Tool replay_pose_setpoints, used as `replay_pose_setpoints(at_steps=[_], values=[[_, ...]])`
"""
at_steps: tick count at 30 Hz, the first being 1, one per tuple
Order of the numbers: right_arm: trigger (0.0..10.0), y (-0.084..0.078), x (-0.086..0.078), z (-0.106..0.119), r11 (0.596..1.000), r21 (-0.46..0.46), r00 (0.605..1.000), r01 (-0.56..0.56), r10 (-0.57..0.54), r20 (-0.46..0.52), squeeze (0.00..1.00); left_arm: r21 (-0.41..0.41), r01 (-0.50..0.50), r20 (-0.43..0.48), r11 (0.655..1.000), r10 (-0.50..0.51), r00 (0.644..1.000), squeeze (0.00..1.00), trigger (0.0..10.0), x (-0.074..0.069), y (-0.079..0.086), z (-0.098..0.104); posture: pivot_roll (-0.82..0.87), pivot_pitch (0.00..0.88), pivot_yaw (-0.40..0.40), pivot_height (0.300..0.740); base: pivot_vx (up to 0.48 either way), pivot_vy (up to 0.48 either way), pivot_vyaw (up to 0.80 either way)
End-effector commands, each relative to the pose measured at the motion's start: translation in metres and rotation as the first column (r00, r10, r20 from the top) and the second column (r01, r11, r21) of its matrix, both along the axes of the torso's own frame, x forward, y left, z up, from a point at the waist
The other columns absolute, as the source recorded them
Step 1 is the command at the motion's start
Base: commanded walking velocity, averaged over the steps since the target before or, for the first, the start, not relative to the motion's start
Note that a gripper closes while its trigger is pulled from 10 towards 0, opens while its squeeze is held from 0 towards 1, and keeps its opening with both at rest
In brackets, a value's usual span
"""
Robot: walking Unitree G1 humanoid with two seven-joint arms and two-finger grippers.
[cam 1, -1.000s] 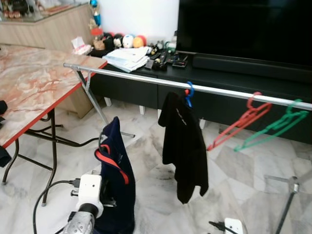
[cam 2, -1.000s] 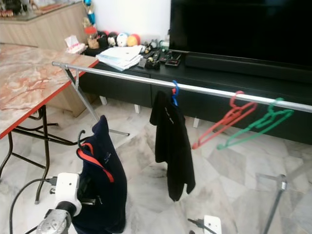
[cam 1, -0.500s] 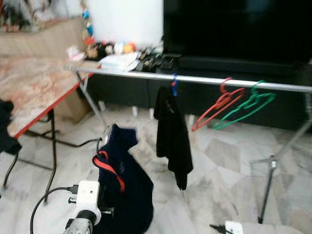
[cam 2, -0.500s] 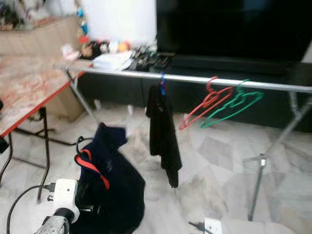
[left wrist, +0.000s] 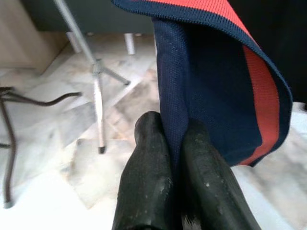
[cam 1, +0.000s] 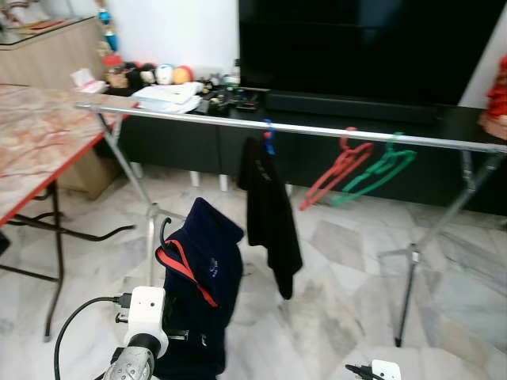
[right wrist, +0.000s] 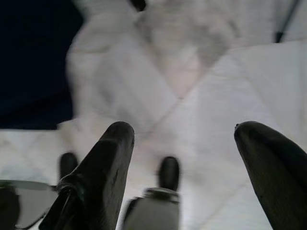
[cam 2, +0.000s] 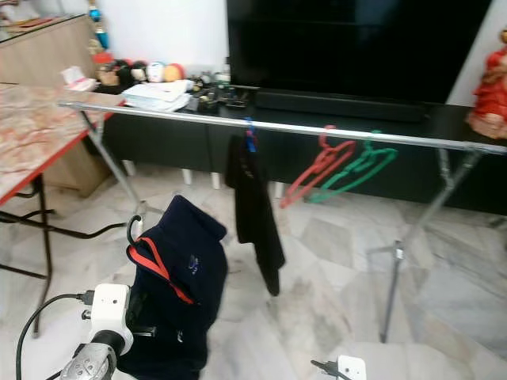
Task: Hang hanger
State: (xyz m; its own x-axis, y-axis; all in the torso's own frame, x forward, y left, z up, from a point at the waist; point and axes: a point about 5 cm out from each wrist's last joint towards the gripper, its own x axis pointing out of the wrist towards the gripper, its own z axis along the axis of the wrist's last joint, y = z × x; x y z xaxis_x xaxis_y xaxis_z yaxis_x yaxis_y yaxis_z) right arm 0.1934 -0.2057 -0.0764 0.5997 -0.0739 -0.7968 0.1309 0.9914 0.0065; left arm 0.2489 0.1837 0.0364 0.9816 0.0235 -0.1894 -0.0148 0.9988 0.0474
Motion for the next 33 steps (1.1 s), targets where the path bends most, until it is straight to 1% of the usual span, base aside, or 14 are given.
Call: replay_pose_setpoints(at_steps=[1,16,19,33], values=[[10.0,0.0048,-0.0019,-0.0019,1.000,0.013,1.000,-0.008,0.008,-0.009,0.00,-0.001,-0.009,0.026,1.000,0.009,1.000,0.00,10.0,0.0030,0.0028,0.0064,0.05,0.063,0.043,0.740,0.000,0.480,0.00],[10.0,0.0046,-0.0022,-0.0020,1.000,0.013,1.000,-0.013,0.013,-0.012,0.00,0.001,-0.008,0.029,1.000,0.008,1.000,0.00,10.0,0.0035,0.0024,0.0069,0.06,0.066,0.041,0.740,0.000,0.456,0.00],[10.0,0.0046,-0.0023,-0.0020,1.000,0.013,1.000,-0.014,0.014,-0.012,0.00,0.011,0.000,0.033,1.000,0.000,0.999,0.00,10.0,0.0037,0.0020,0.0075,0.06,0.065,0.042,0.740,0.000,0.000,0.00],[10.0,0.0051,-0.0022,-0.0021,1.000,0.013,1.000,-0.009,0.009,-0.011,0.00,-0.001,0.014,0.041,1.000,-0.014,0.999,0.00,10.0,0.0038,-0.0007,0.0087,0.06,0.065,0.043,0.740,0.000,0.000,0.00]])
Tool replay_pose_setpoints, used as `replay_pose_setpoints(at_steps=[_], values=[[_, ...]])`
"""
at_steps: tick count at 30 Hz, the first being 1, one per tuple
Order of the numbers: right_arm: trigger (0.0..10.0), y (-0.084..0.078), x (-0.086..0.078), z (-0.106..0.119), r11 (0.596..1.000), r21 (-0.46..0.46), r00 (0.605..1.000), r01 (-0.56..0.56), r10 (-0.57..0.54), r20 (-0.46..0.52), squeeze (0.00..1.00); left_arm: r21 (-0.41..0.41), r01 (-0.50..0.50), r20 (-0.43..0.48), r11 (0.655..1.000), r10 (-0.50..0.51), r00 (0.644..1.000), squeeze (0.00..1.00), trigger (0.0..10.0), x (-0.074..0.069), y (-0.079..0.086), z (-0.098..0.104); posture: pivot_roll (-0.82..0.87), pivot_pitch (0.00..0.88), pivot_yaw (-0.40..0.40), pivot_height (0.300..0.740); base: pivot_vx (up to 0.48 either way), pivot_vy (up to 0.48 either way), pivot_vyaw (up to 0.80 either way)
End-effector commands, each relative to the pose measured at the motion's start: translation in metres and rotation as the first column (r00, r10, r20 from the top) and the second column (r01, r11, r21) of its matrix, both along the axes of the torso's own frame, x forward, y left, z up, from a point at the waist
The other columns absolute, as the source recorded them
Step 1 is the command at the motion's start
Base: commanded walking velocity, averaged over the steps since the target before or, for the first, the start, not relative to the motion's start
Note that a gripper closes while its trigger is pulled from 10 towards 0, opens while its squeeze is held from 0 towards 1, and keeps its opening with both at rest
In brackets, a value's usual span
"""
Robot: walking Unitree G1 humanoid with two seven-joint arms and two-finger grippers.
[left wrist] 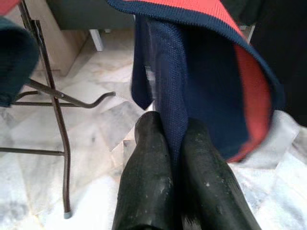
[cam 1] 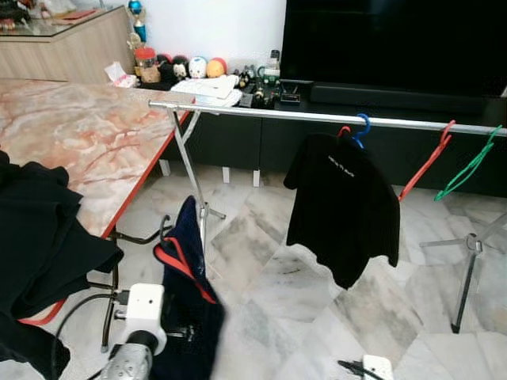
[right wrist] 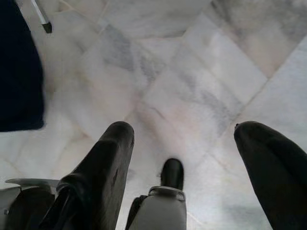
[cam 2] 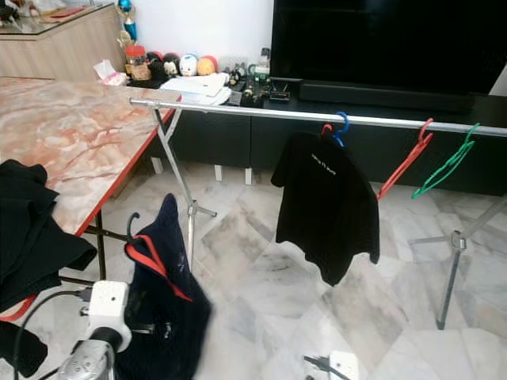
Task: Hang hanger
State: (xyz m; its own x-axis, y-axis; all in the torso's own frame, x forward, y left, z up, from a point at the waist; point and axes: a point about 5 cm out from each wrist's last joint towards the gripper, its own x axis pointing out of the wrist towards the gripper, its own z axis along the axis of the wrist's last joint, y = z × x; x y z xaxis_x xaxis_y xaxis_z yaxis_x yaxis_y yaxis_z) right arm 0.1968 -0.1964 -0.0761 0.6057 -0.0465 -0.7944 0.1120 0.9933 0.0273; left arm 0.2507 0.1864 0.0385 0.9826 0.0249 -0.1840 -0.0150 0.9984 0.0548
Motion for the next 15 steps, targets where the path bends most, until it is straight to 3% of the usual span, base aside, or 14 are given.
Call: replay_pose_setpoints(at_steps=[1,15], values=[[10.0,-0.0042,-0.0056,-0.0023,1.000,-0.008,1.000,0.010,-0.010,-0.016,0.00,-0.009,0.015,0.037,1.000,-0.015,0.999,0.00,10.0,0.0020,-0.0038,0.0068,0.06,0.066,0.043,0.740,0.000,0.000,0.00],[10.0,-0.0040,-0.0054,-0.0022,1.000,-0.009,1.000,0.014,-0.014,-0.015,0.00,-0.015,0.023,0.042,1.000,-0.022,0.999,0.00,10.0,0.0026,-0.0052,0.0078,0.06,0.067,0.043,0.740,0.000,0.000,0.00]])
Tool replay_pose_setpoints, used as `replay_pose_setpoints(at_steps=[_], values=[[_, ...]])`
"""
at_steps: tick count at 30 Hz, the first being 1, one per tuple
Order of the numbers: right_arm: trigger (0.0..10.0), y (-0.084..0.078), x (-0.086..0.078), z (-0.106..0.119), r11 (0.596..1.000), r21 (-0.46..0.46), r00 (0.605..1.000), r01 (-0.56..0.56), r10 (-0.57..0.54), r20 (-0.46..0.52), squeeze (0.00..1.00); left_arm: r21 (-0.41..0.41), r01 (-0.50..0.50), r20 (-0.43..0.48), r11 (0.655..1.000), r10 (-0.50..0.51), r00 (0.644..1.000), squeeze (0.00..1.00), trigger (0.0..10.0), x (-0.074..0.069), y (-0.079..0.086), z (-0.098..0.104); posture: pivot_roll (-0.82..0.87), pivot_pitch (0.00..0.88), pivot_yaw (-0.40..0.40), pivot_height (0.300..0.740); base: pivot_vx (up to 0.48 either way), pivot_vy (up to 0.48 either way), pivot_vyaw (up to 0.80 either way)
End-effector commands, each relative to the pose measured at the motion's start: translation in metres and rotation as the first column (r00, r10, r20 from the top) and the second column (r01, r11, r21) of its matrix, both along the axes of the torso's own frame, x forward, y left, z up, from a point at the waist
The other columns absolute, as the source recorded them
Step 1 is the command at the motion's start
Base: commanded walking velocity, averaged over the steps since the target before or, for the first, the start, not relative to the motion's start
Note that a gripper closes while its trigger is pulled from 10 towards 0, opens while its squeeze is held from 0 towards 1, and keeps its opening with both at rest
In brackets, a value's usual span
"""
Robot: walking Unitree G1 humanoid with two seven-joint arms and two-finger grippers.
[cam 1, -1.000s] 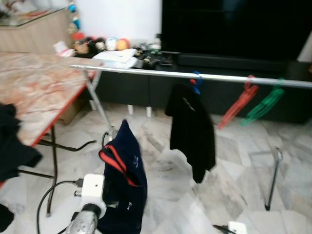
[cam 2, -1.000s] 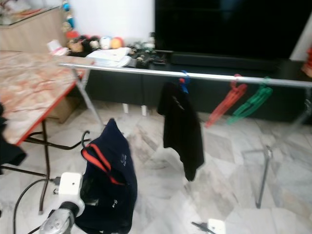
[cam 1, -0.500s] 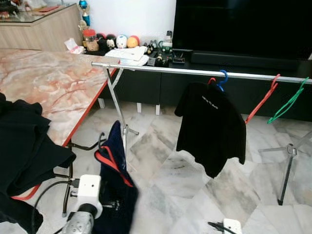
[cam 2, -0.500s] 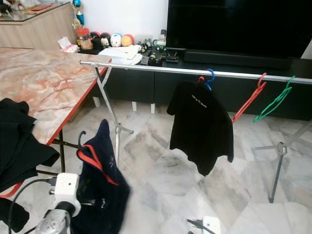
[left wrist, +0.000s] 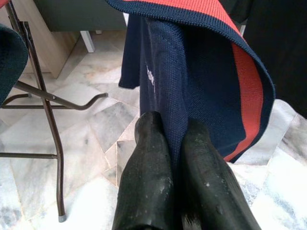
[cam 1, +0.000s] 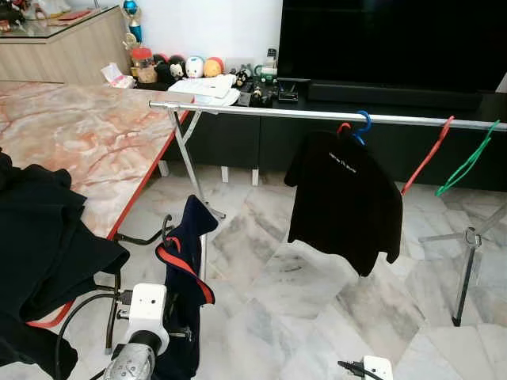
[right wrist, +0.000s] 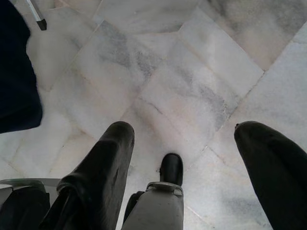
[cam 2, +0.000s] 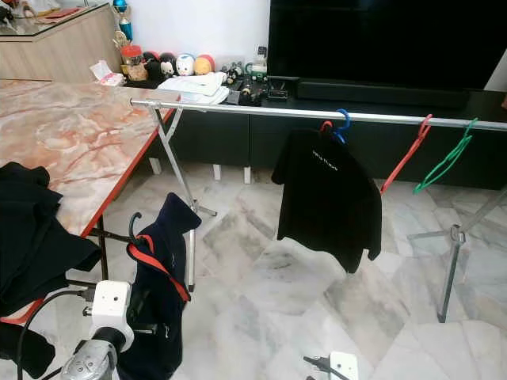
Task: Hang hanger
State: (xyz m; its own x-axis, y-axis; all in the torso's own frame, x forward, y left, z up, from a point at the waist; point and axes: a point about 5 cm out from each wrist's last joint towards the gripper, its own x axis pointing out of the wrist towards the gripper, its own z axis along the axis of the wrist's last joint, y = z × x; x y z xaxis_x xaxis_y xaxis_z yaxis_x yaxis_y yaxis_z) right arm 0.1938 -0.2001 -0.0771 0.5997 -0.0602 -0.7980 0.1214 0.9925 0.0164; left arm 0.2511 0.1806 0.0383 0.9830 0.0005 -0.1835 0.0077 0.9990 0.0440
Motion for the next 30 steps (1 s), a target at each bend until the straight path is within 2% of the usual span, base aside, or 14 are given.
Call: replay_pose_setpoints(at_steps=[1,30], values=[[10.0,-0.0004,-0.0024,-0.0012,1.000,0.001,1.000,0.005,-0.005,-0.008,0.00,-0.006,0.000,0.042,1.000,0.000,0.999,0.00,10.0,0.0023,0.0003,0.0081,0.06,0.067,0.043,0.740,0.000,0.000,0.00],[10.0,-0.0010,-0.0026,-0.0012,1.000,-0.003,1.000,0.002,-0.002,-0.008,0.00,-0.013,0.010,0.058,1.000,-0.009,0.998,0.00,10.0,0.0053,-0.0021,0.0123,0.06,0.064,0.043,0.740,-0.316,0.000,0.00]])
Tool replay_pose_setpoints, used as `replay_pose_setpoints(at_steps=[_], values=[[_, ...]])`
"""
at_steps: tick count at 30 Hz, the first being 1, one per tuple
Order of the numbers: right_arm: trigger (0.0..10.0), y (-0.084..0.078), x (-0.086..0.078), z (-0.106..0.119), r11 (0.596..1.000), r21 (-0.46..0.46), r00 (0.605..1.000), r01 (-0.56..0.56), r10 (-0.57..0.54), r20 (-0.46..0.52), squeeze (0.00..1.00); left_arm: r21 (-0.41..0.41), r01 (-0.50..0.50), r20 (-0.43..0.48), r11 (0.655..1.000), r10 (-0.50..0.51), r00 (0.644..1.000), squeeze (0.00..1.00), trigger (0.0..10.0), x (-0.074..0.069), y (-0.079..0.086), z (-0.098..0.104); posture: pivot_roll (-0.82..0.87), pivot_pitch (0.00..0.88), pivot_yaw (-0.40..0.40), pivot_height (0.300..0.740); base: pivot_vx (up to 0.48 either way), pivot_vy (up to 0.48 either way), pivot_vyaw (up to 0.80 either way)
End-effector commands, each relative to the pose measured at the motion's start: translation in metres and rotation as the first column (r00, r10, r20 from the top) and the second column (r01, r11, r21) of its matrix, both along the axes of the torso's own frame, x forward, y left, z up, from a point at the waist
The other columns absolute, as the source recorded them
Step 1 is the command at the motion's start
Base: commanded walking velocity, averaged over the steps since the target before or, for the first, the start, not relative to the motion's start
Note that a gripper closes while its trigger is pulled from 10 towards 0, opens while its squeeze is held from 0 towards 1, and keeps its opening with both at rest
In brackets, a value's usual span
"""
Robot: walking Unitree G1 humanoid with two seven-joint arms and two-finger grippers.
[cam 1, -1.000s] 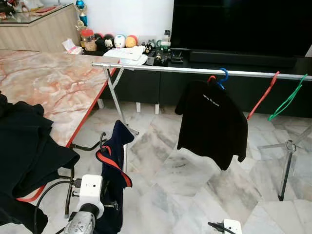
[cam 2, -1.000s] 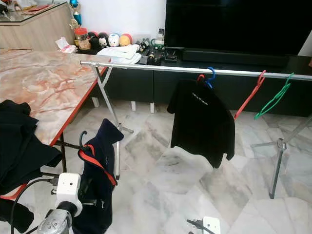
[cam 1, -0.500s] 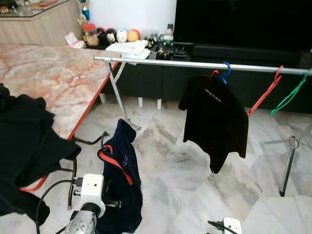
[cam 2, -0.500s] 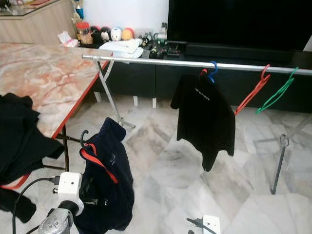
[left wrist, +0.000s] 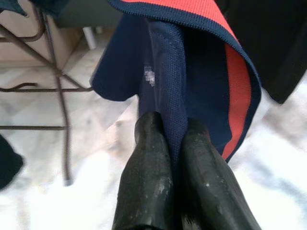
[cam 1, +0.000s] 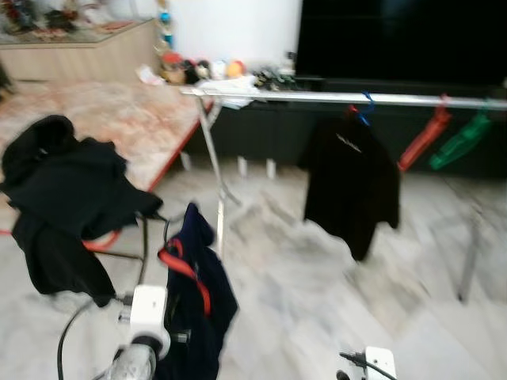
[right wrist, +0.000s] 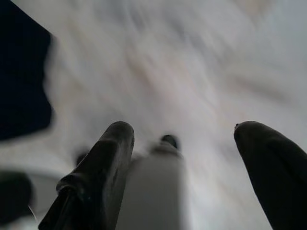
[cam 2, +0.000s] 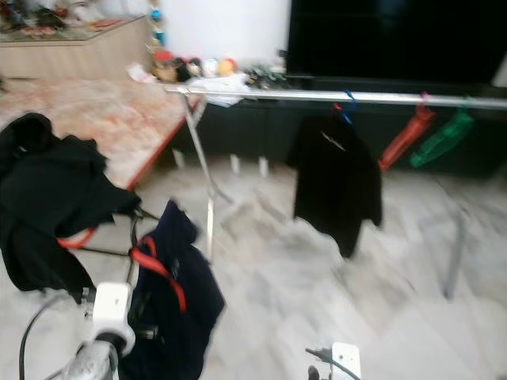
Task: Hang hanger
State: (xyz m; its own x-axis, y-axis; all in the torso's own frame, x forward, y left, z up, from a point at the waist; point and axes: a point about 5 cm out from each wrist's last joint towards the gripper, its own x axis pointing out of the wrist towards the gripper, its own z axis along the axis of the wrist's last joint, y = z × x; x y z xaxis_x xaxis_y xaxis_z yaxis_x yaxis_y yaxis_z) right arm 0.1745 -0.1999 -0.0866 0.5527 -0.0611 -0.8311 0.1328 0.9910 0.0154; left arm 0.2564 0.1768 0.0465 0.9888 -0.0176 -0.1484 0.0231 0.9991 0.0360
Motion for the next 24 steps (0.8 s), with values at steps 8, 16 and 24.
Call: replay_pose_setpoints(at_steps=[8,16,24], values=[[10.0,-0.0016,0.0155,0.0078,1.000,-0.012,0.999,-0.010,0.010,0.046,0.00,-0.007,0.003,0.023,1.000,-0.003,1.000,0.00,10.0,0.0000,0.0002,0.0044,0.06,0.057,0.044,0.740,-0.326,0.000,0.00],[10.0,-0.0019,0.0159,0.0081,1.000,-0.013,0.999,-0.010,0.011,0.047,0.00,-0.007,0.006,0.022,1.000,-0.006,1.000,0.00,10.0,0.0005,-0.0003,0.0054,0.06,0.067,0.043,0.740,-0.221,0.000,0.00],[10.0,-0.0021,0.0173,0.0090,1.000,-0.015,0.998,-0.018,0.018,0.059,0.00,-0.019,0.038,0.021,0.999,-0.037,0.999,0.00,10.0,0.0038,-0.0052,0.0105,0.06,0.074,0.041,0.740,0.000,0.000,0.00]])
